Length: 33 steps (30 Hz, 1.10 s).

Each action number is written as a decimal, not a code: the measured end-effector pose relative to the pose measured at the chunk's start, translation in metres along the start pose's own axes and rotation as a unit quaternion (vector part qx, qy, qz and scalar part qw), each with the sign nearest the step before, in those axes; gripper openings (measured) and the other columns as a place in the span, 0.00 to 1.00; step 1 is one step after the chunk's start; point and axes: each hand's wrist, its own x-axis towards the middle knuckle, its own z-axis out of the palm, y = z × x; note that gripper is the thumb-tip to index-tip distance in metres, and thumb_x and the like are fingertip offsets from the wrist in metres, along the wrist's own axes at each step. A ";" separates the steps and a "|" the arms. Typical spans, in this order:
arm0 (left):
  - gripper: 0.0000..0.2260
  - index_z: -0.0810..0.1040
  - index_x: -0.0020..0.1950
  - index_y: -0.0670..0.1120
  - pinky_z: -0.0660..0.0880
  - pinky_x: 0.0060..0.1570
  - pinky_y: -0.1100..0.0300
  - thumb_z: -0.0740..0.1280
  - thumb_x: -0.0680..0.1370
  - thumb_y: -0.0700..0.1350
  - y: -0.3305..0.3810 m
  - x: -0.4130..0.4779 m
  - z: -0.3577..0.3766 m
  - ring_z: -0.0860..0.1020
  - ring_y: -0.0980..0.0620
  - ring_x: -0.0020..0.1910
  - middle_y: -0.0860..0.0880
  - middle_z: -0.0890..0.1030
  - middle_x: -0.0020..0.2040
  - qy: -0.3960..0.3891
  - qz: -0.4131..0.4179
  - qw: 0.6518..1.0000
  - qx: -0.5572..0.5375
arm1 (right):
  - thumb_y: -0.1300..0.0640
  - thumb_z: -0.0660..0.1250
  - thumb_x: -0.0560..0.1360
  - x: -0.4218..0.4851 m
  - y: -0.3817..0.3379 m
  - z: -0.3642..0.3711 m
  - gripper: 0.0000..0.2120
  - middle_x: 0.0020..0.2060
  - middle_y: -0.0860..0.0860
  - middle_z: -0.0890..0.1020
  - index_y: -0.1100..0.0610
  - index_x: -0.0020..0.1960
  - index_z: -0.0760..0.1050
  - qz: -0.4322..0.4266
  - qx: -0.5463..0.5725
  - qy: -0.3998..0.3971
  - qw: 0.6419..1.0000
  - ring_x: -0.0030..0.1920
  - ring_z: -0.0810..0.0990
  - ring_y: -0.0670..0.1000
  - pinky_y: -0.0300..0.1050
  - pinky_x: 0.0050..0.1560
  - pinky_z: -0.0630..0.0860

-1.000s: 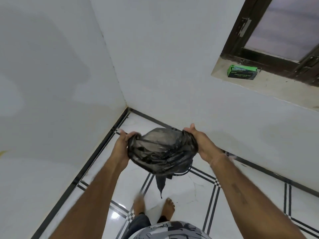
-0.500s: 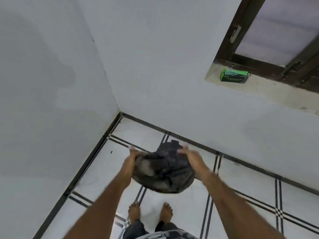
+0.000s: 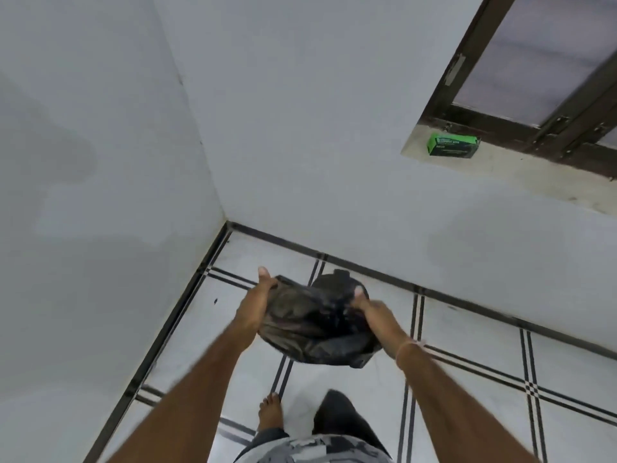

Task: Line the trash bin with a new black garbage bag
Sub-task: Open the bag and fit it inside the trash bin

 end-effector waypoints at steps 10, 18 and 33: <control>0.28 0.84 0.53 0.59 0.80 0.54 0.54 0.54 0.75 0.75 0.079 0.021 -0.016 0.84 0.49 0.55 0.51 0.87 0.53 0.007 0.098 0.992 -0.082 | 0.31 0.56 0.80 0.013 -0.073 -0.050 0.35 0.57 0.55 0.88 0.57 0.69 0.79 -0.102 0.325 0.083 0.936 0.59 0.86 0.55 0.53 0.61 0.81; 0.25 0.83 0.47 0.64 0.78 0.60 0.53 0.48 0.81 0.71 0.113 0.040 -0.004 0.83 0.50 0.58 0.54 0.86 0.53 -0.003 0.153 0.985 -0.079 | 0.36 0.62 0.82 0.044 -0.099 -0.041 0.23 0.57 0.53 0.88 0.52 0.59 0.85 -0.092 0.333 0.088 0.934 0.55 0.88 0.51 0.49 0.60 0.81; 0.25 0.83 0.49 0.62 0.79 0.46 0.57 0.50 0.78 0.72 0.086 0.130 0.073 0.85 0.51 0.52 0.54 0.88 0.44 0.006 0.005 0.998 -0.070 | 0.33 0.65 0.77 0.145 -0.039 -0.064 0.25 0.55 0.52 0.89 0.51 0.60 0.86 0.046 0.339 0.090 0.935 0.58 0.86 0.56 0.56 0.64 0.81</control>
